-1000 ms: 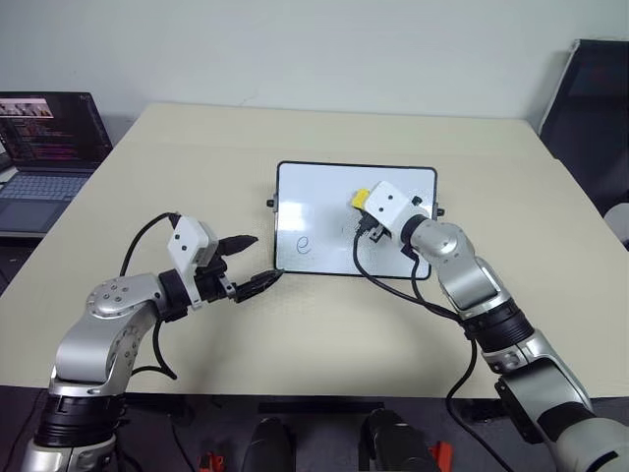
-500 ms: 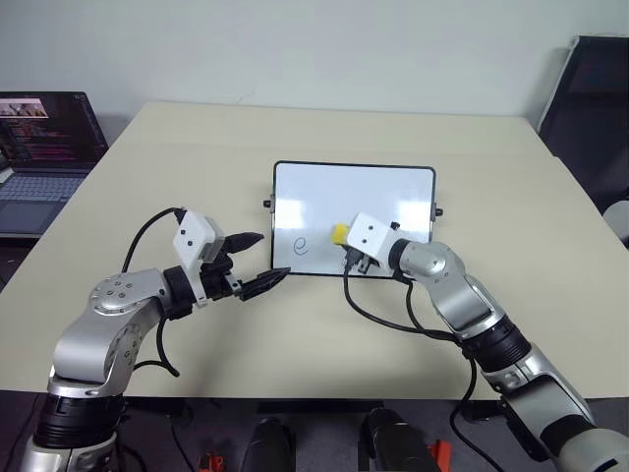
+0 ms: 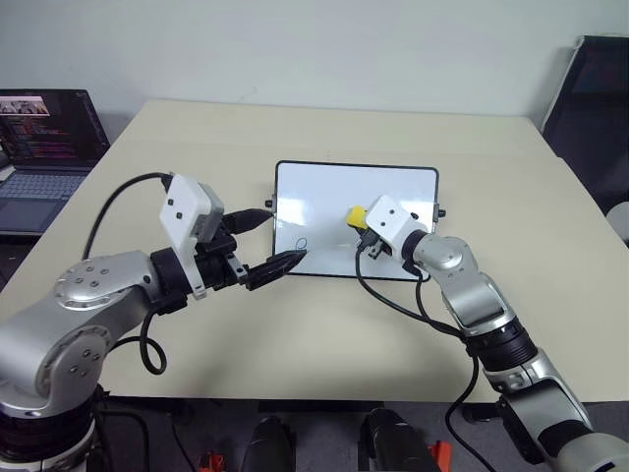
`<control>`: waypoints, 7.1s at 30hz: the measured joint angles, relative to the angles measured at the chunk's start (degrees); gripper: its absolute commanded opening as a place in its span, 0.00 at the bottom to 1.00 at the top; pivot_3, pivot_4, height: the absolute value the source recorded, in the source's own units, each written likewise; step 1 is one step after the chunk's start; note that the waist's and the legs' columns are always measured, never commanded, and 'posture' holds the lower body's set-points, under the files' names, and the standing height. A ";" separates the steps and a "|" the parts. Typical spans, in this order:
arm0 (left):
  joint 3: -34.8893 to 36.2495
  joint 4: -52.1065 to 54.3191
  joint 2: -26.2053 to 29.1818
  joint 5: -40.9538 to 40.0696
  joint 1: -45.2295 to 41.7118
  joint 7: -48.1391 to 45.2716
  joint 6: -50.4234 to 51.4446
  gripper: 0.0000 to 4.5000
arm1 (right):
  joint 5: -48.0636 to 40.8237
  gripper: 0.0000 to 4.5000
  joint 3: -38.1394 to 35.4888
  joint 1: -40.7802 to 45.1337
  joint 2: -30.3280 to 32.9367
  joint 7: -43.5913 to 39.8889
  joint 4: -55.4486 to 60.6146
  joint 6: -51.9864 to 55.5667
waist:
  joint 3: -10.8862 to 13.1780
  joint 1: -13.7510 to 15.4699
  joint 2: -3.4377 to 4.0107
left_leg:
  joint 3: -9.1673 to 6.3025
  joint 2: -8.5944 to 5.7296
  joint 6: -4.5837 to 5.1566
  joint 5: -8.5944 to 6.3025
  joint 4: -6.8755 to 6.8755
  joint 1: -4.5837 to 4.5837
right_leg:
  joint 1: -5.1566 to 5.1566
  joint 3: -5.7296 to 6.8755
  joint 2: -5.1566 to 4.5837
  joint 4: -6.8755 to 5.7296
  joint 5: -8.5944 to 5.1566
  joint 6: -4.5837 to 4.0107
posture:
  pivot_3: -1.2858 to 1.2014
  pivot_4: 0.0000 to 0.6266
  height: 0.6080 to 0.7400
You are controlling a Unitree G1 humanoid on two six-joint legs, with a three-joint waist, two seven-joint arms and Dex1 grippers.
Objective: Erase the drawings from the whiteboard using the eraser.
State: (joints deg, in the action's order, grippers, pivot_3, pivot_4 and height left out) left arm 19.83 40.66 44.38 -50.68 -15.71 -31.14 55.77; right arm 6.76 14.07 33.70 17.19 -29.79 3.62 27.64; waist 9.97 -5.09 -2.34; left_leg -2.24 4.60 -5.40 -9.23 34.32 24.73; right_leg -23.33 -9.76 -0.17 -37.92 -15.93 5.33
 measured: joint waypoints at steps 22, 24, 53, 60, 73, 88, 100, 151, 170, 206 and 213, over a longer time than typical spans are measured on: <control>-11.06 -21.55 -8.70 24.32 3.69 5.16 -26.91 1.00 | -12.22 0.28 -6.81 -15.96 4.13 -2.68 22.36 1.95 | 0.02 0.15 -0.01 | 0.00 -0.03 -0.10 -0.07 -0.33 0.11 | -0.16 0.04 -0.02 0.13 -0.22 -0.10 | 0.52 0.24 1.00; -11.60 -26.32 -8.67 25.31 5.56 1.58 -30.02 1.00 | -14.61 0.28 -9.11 -17.10 5.45 -3.88 24.71 2.19 | 0.03 -0.03 -0.02 | 0.00 0.01 -0.13 -0.10 -0.38 0.11 | -0.21 0.06 0.00 0.07 -0.23 -0.11 | 0.52 0.24 1.00; -2.56 -41.44 0.69 23.94 13.45 -26.48 -43.13 1.00 | -23.71 0.28 -2.50 -15.04 15.36 -7.56 30.75 15.78 | 0.03 0.30 -0.03 | -0.04 0.03 -0.16 -0.12 -0.38 0.17 | -0.36 0.18 -0.06 -0.05 -0.41 -0.24 | 0.52 0.24 1.00; -2.59 -41.25 0.68 24.39 12.72 -25.74 -43.31 1.00 | -23.07 0.28 -1.25 -14.64 15.36 -7.46 29.57 14.58 | 0.03 0.31 -0.03 | -0.04 0.03 -0.16 -0.12 -0.39 0.17 | -0.35 0.19 -0.06 -0.06 -0.40 -0.23 | 0.52 0.24 1.00; -6.08 -41.25 0.55 27.12 9.40 -24.71 -43.32 1.00 | -2.07 0.28 13.98 5.32 2.40 1.19 4.15 1.30 | 0.03 0.15 -0.03 | -0.04 0.04 -0.16 -0.11 -0.37 0.16 | -0.36 0.20 -0.02 -0.15 -0.20 -0.28 | 0.52 0.24 1.00; -7.20 -32.15 0.40 22.89 9.16 -26.96 -36.02 1.00 | 5.37 0.27 15.92 8.86 -2.67 -0.50 -7.33 -7.60 | 0.04 0.13 -0.02 | -0.09 0.07 -0.16 -0.12 -0.42 0.17 | -0.35 0.30 0.00 -0.23 -0.17 -0.24 | 0.52 0.24 1.00; -7.71 -31.44 0.44 22.78 8.37 -25.78 -33.38 1.00 | 11.23 0.27 20.38 9.77 -6.28 0.72 -15.42 -12.22 | 0.05 0.08 0.00 | -0.12 0.07 -0.16 -0.10 -0.35 0.15 | -0.35 0.32 0.01 -0.33 -0.16 -0.25 | 0.52 0.24 1.00; -5.91 -23.65 0.34 20.21 10.32 -18.36 -26.44 1.00 | 12.54 0.27 9.29 2.89 2.05 -7.50 -1.72 -11.11 | 0.06 0.40 0.02 | -0.74 0.05 -0.43 0.17 -0.42 0.07 | -0.22 0.91 0.00 -0.88 -0.75 -0.55 | 0.52 0.24 1.00; -21.08 -25.00 -5.29 19.22 -10.94 -30.85 -30.95 1.00 | -3.84 0.27 -26.62 -24.65 -0.69 1.27 38.74 34.55 | 0.08 1.29 0.03 | -0.78 -0.03 -0.49 0.14 -0.28 0.04 | -0.16 0.92 -0.04 -0.96 -0.87 -0.56 | 0.52 0.24 1.00; -28.24 -36.95 -20.45 36.06 -17.84 -23.66 -39.94 1.00 | -14.75 1.00 -36.74 -22.38 0.59 14.74 21.39 20.11 | 0.28 -0.02 0.49 | -0.92 -0.03 -0.45 0.14 -0.43 0.05 | -0.07 0.93 0.04 -1.01 -0.74 -0.09 | 0.52 0.24 1.00; -10.78 -15.34 -21.59 30.65 1.63 -3.42 -22.21 1.00 | -13.76 1.00 -30.69 -38.66 -5.28 17.27 36.55 9.39 | 0.22 0.59 0.40 | -1.03 -0.04 -0.49 0.11 -0.43 0.06 | 0.05 1.07 -0.04 -0.89 -0.83 -0.14 | 0.52 0.24 1.00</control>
State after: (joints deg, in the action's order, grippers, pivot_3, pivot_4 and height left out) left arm 9.05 25.32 22.79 -20.04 -14.08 -34.56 33.56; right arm -7.00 -16.62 -4.96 11.91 -12.53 40.17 37.02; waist 10.19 -4.50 -1.94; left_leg -3.27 4.57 -5.89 -9.11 33.89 24.80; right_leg -23.29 -8.69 -0.21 -38.81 -16.76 5.18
